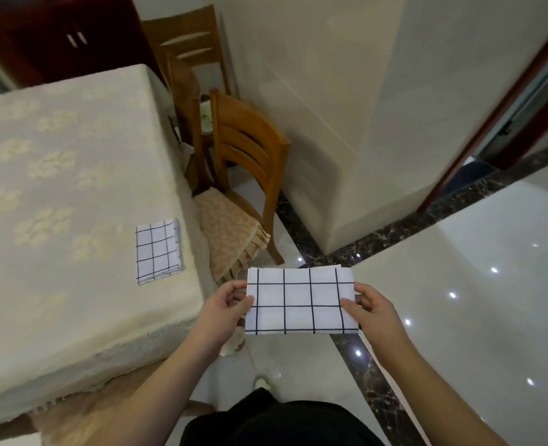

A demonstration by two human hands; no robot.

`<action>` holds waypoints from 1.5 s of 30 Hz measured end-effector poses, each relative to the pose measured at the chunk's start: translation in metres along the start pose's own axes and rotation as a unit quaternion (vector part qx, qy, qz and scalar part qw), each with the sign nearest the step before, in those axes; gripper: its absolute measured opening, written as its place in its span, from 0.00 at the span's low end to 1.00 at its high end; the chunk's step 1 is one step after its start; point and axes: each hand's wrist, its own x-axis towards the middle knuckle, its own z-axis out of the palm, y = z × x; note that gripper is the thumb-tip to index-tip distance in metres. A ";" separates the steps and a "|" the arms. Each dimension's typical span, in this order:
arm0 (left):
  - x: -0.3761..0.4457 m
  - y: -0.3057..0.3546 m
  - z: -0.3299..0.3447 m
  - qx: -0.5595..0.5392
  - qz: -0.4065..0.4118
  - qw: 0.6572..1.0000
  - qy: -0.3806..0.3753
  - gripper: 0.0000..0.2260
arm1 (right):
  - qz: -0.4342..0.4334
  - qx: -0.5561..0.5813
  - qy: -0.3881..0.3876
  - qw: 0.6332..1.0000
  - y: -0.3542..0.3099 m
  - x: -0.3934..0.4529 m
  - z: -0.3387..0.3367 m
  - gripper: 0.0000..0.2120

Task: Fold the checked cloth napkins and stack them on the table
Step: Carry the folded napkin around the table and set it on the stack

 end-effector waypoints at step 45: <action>0.170 -0.034 -0.141 -0.295 -0.238 0.771 0.511 0.09 | -0.014 -0.392 -0.544 0.742 -0.119 0.370 0.428 0.13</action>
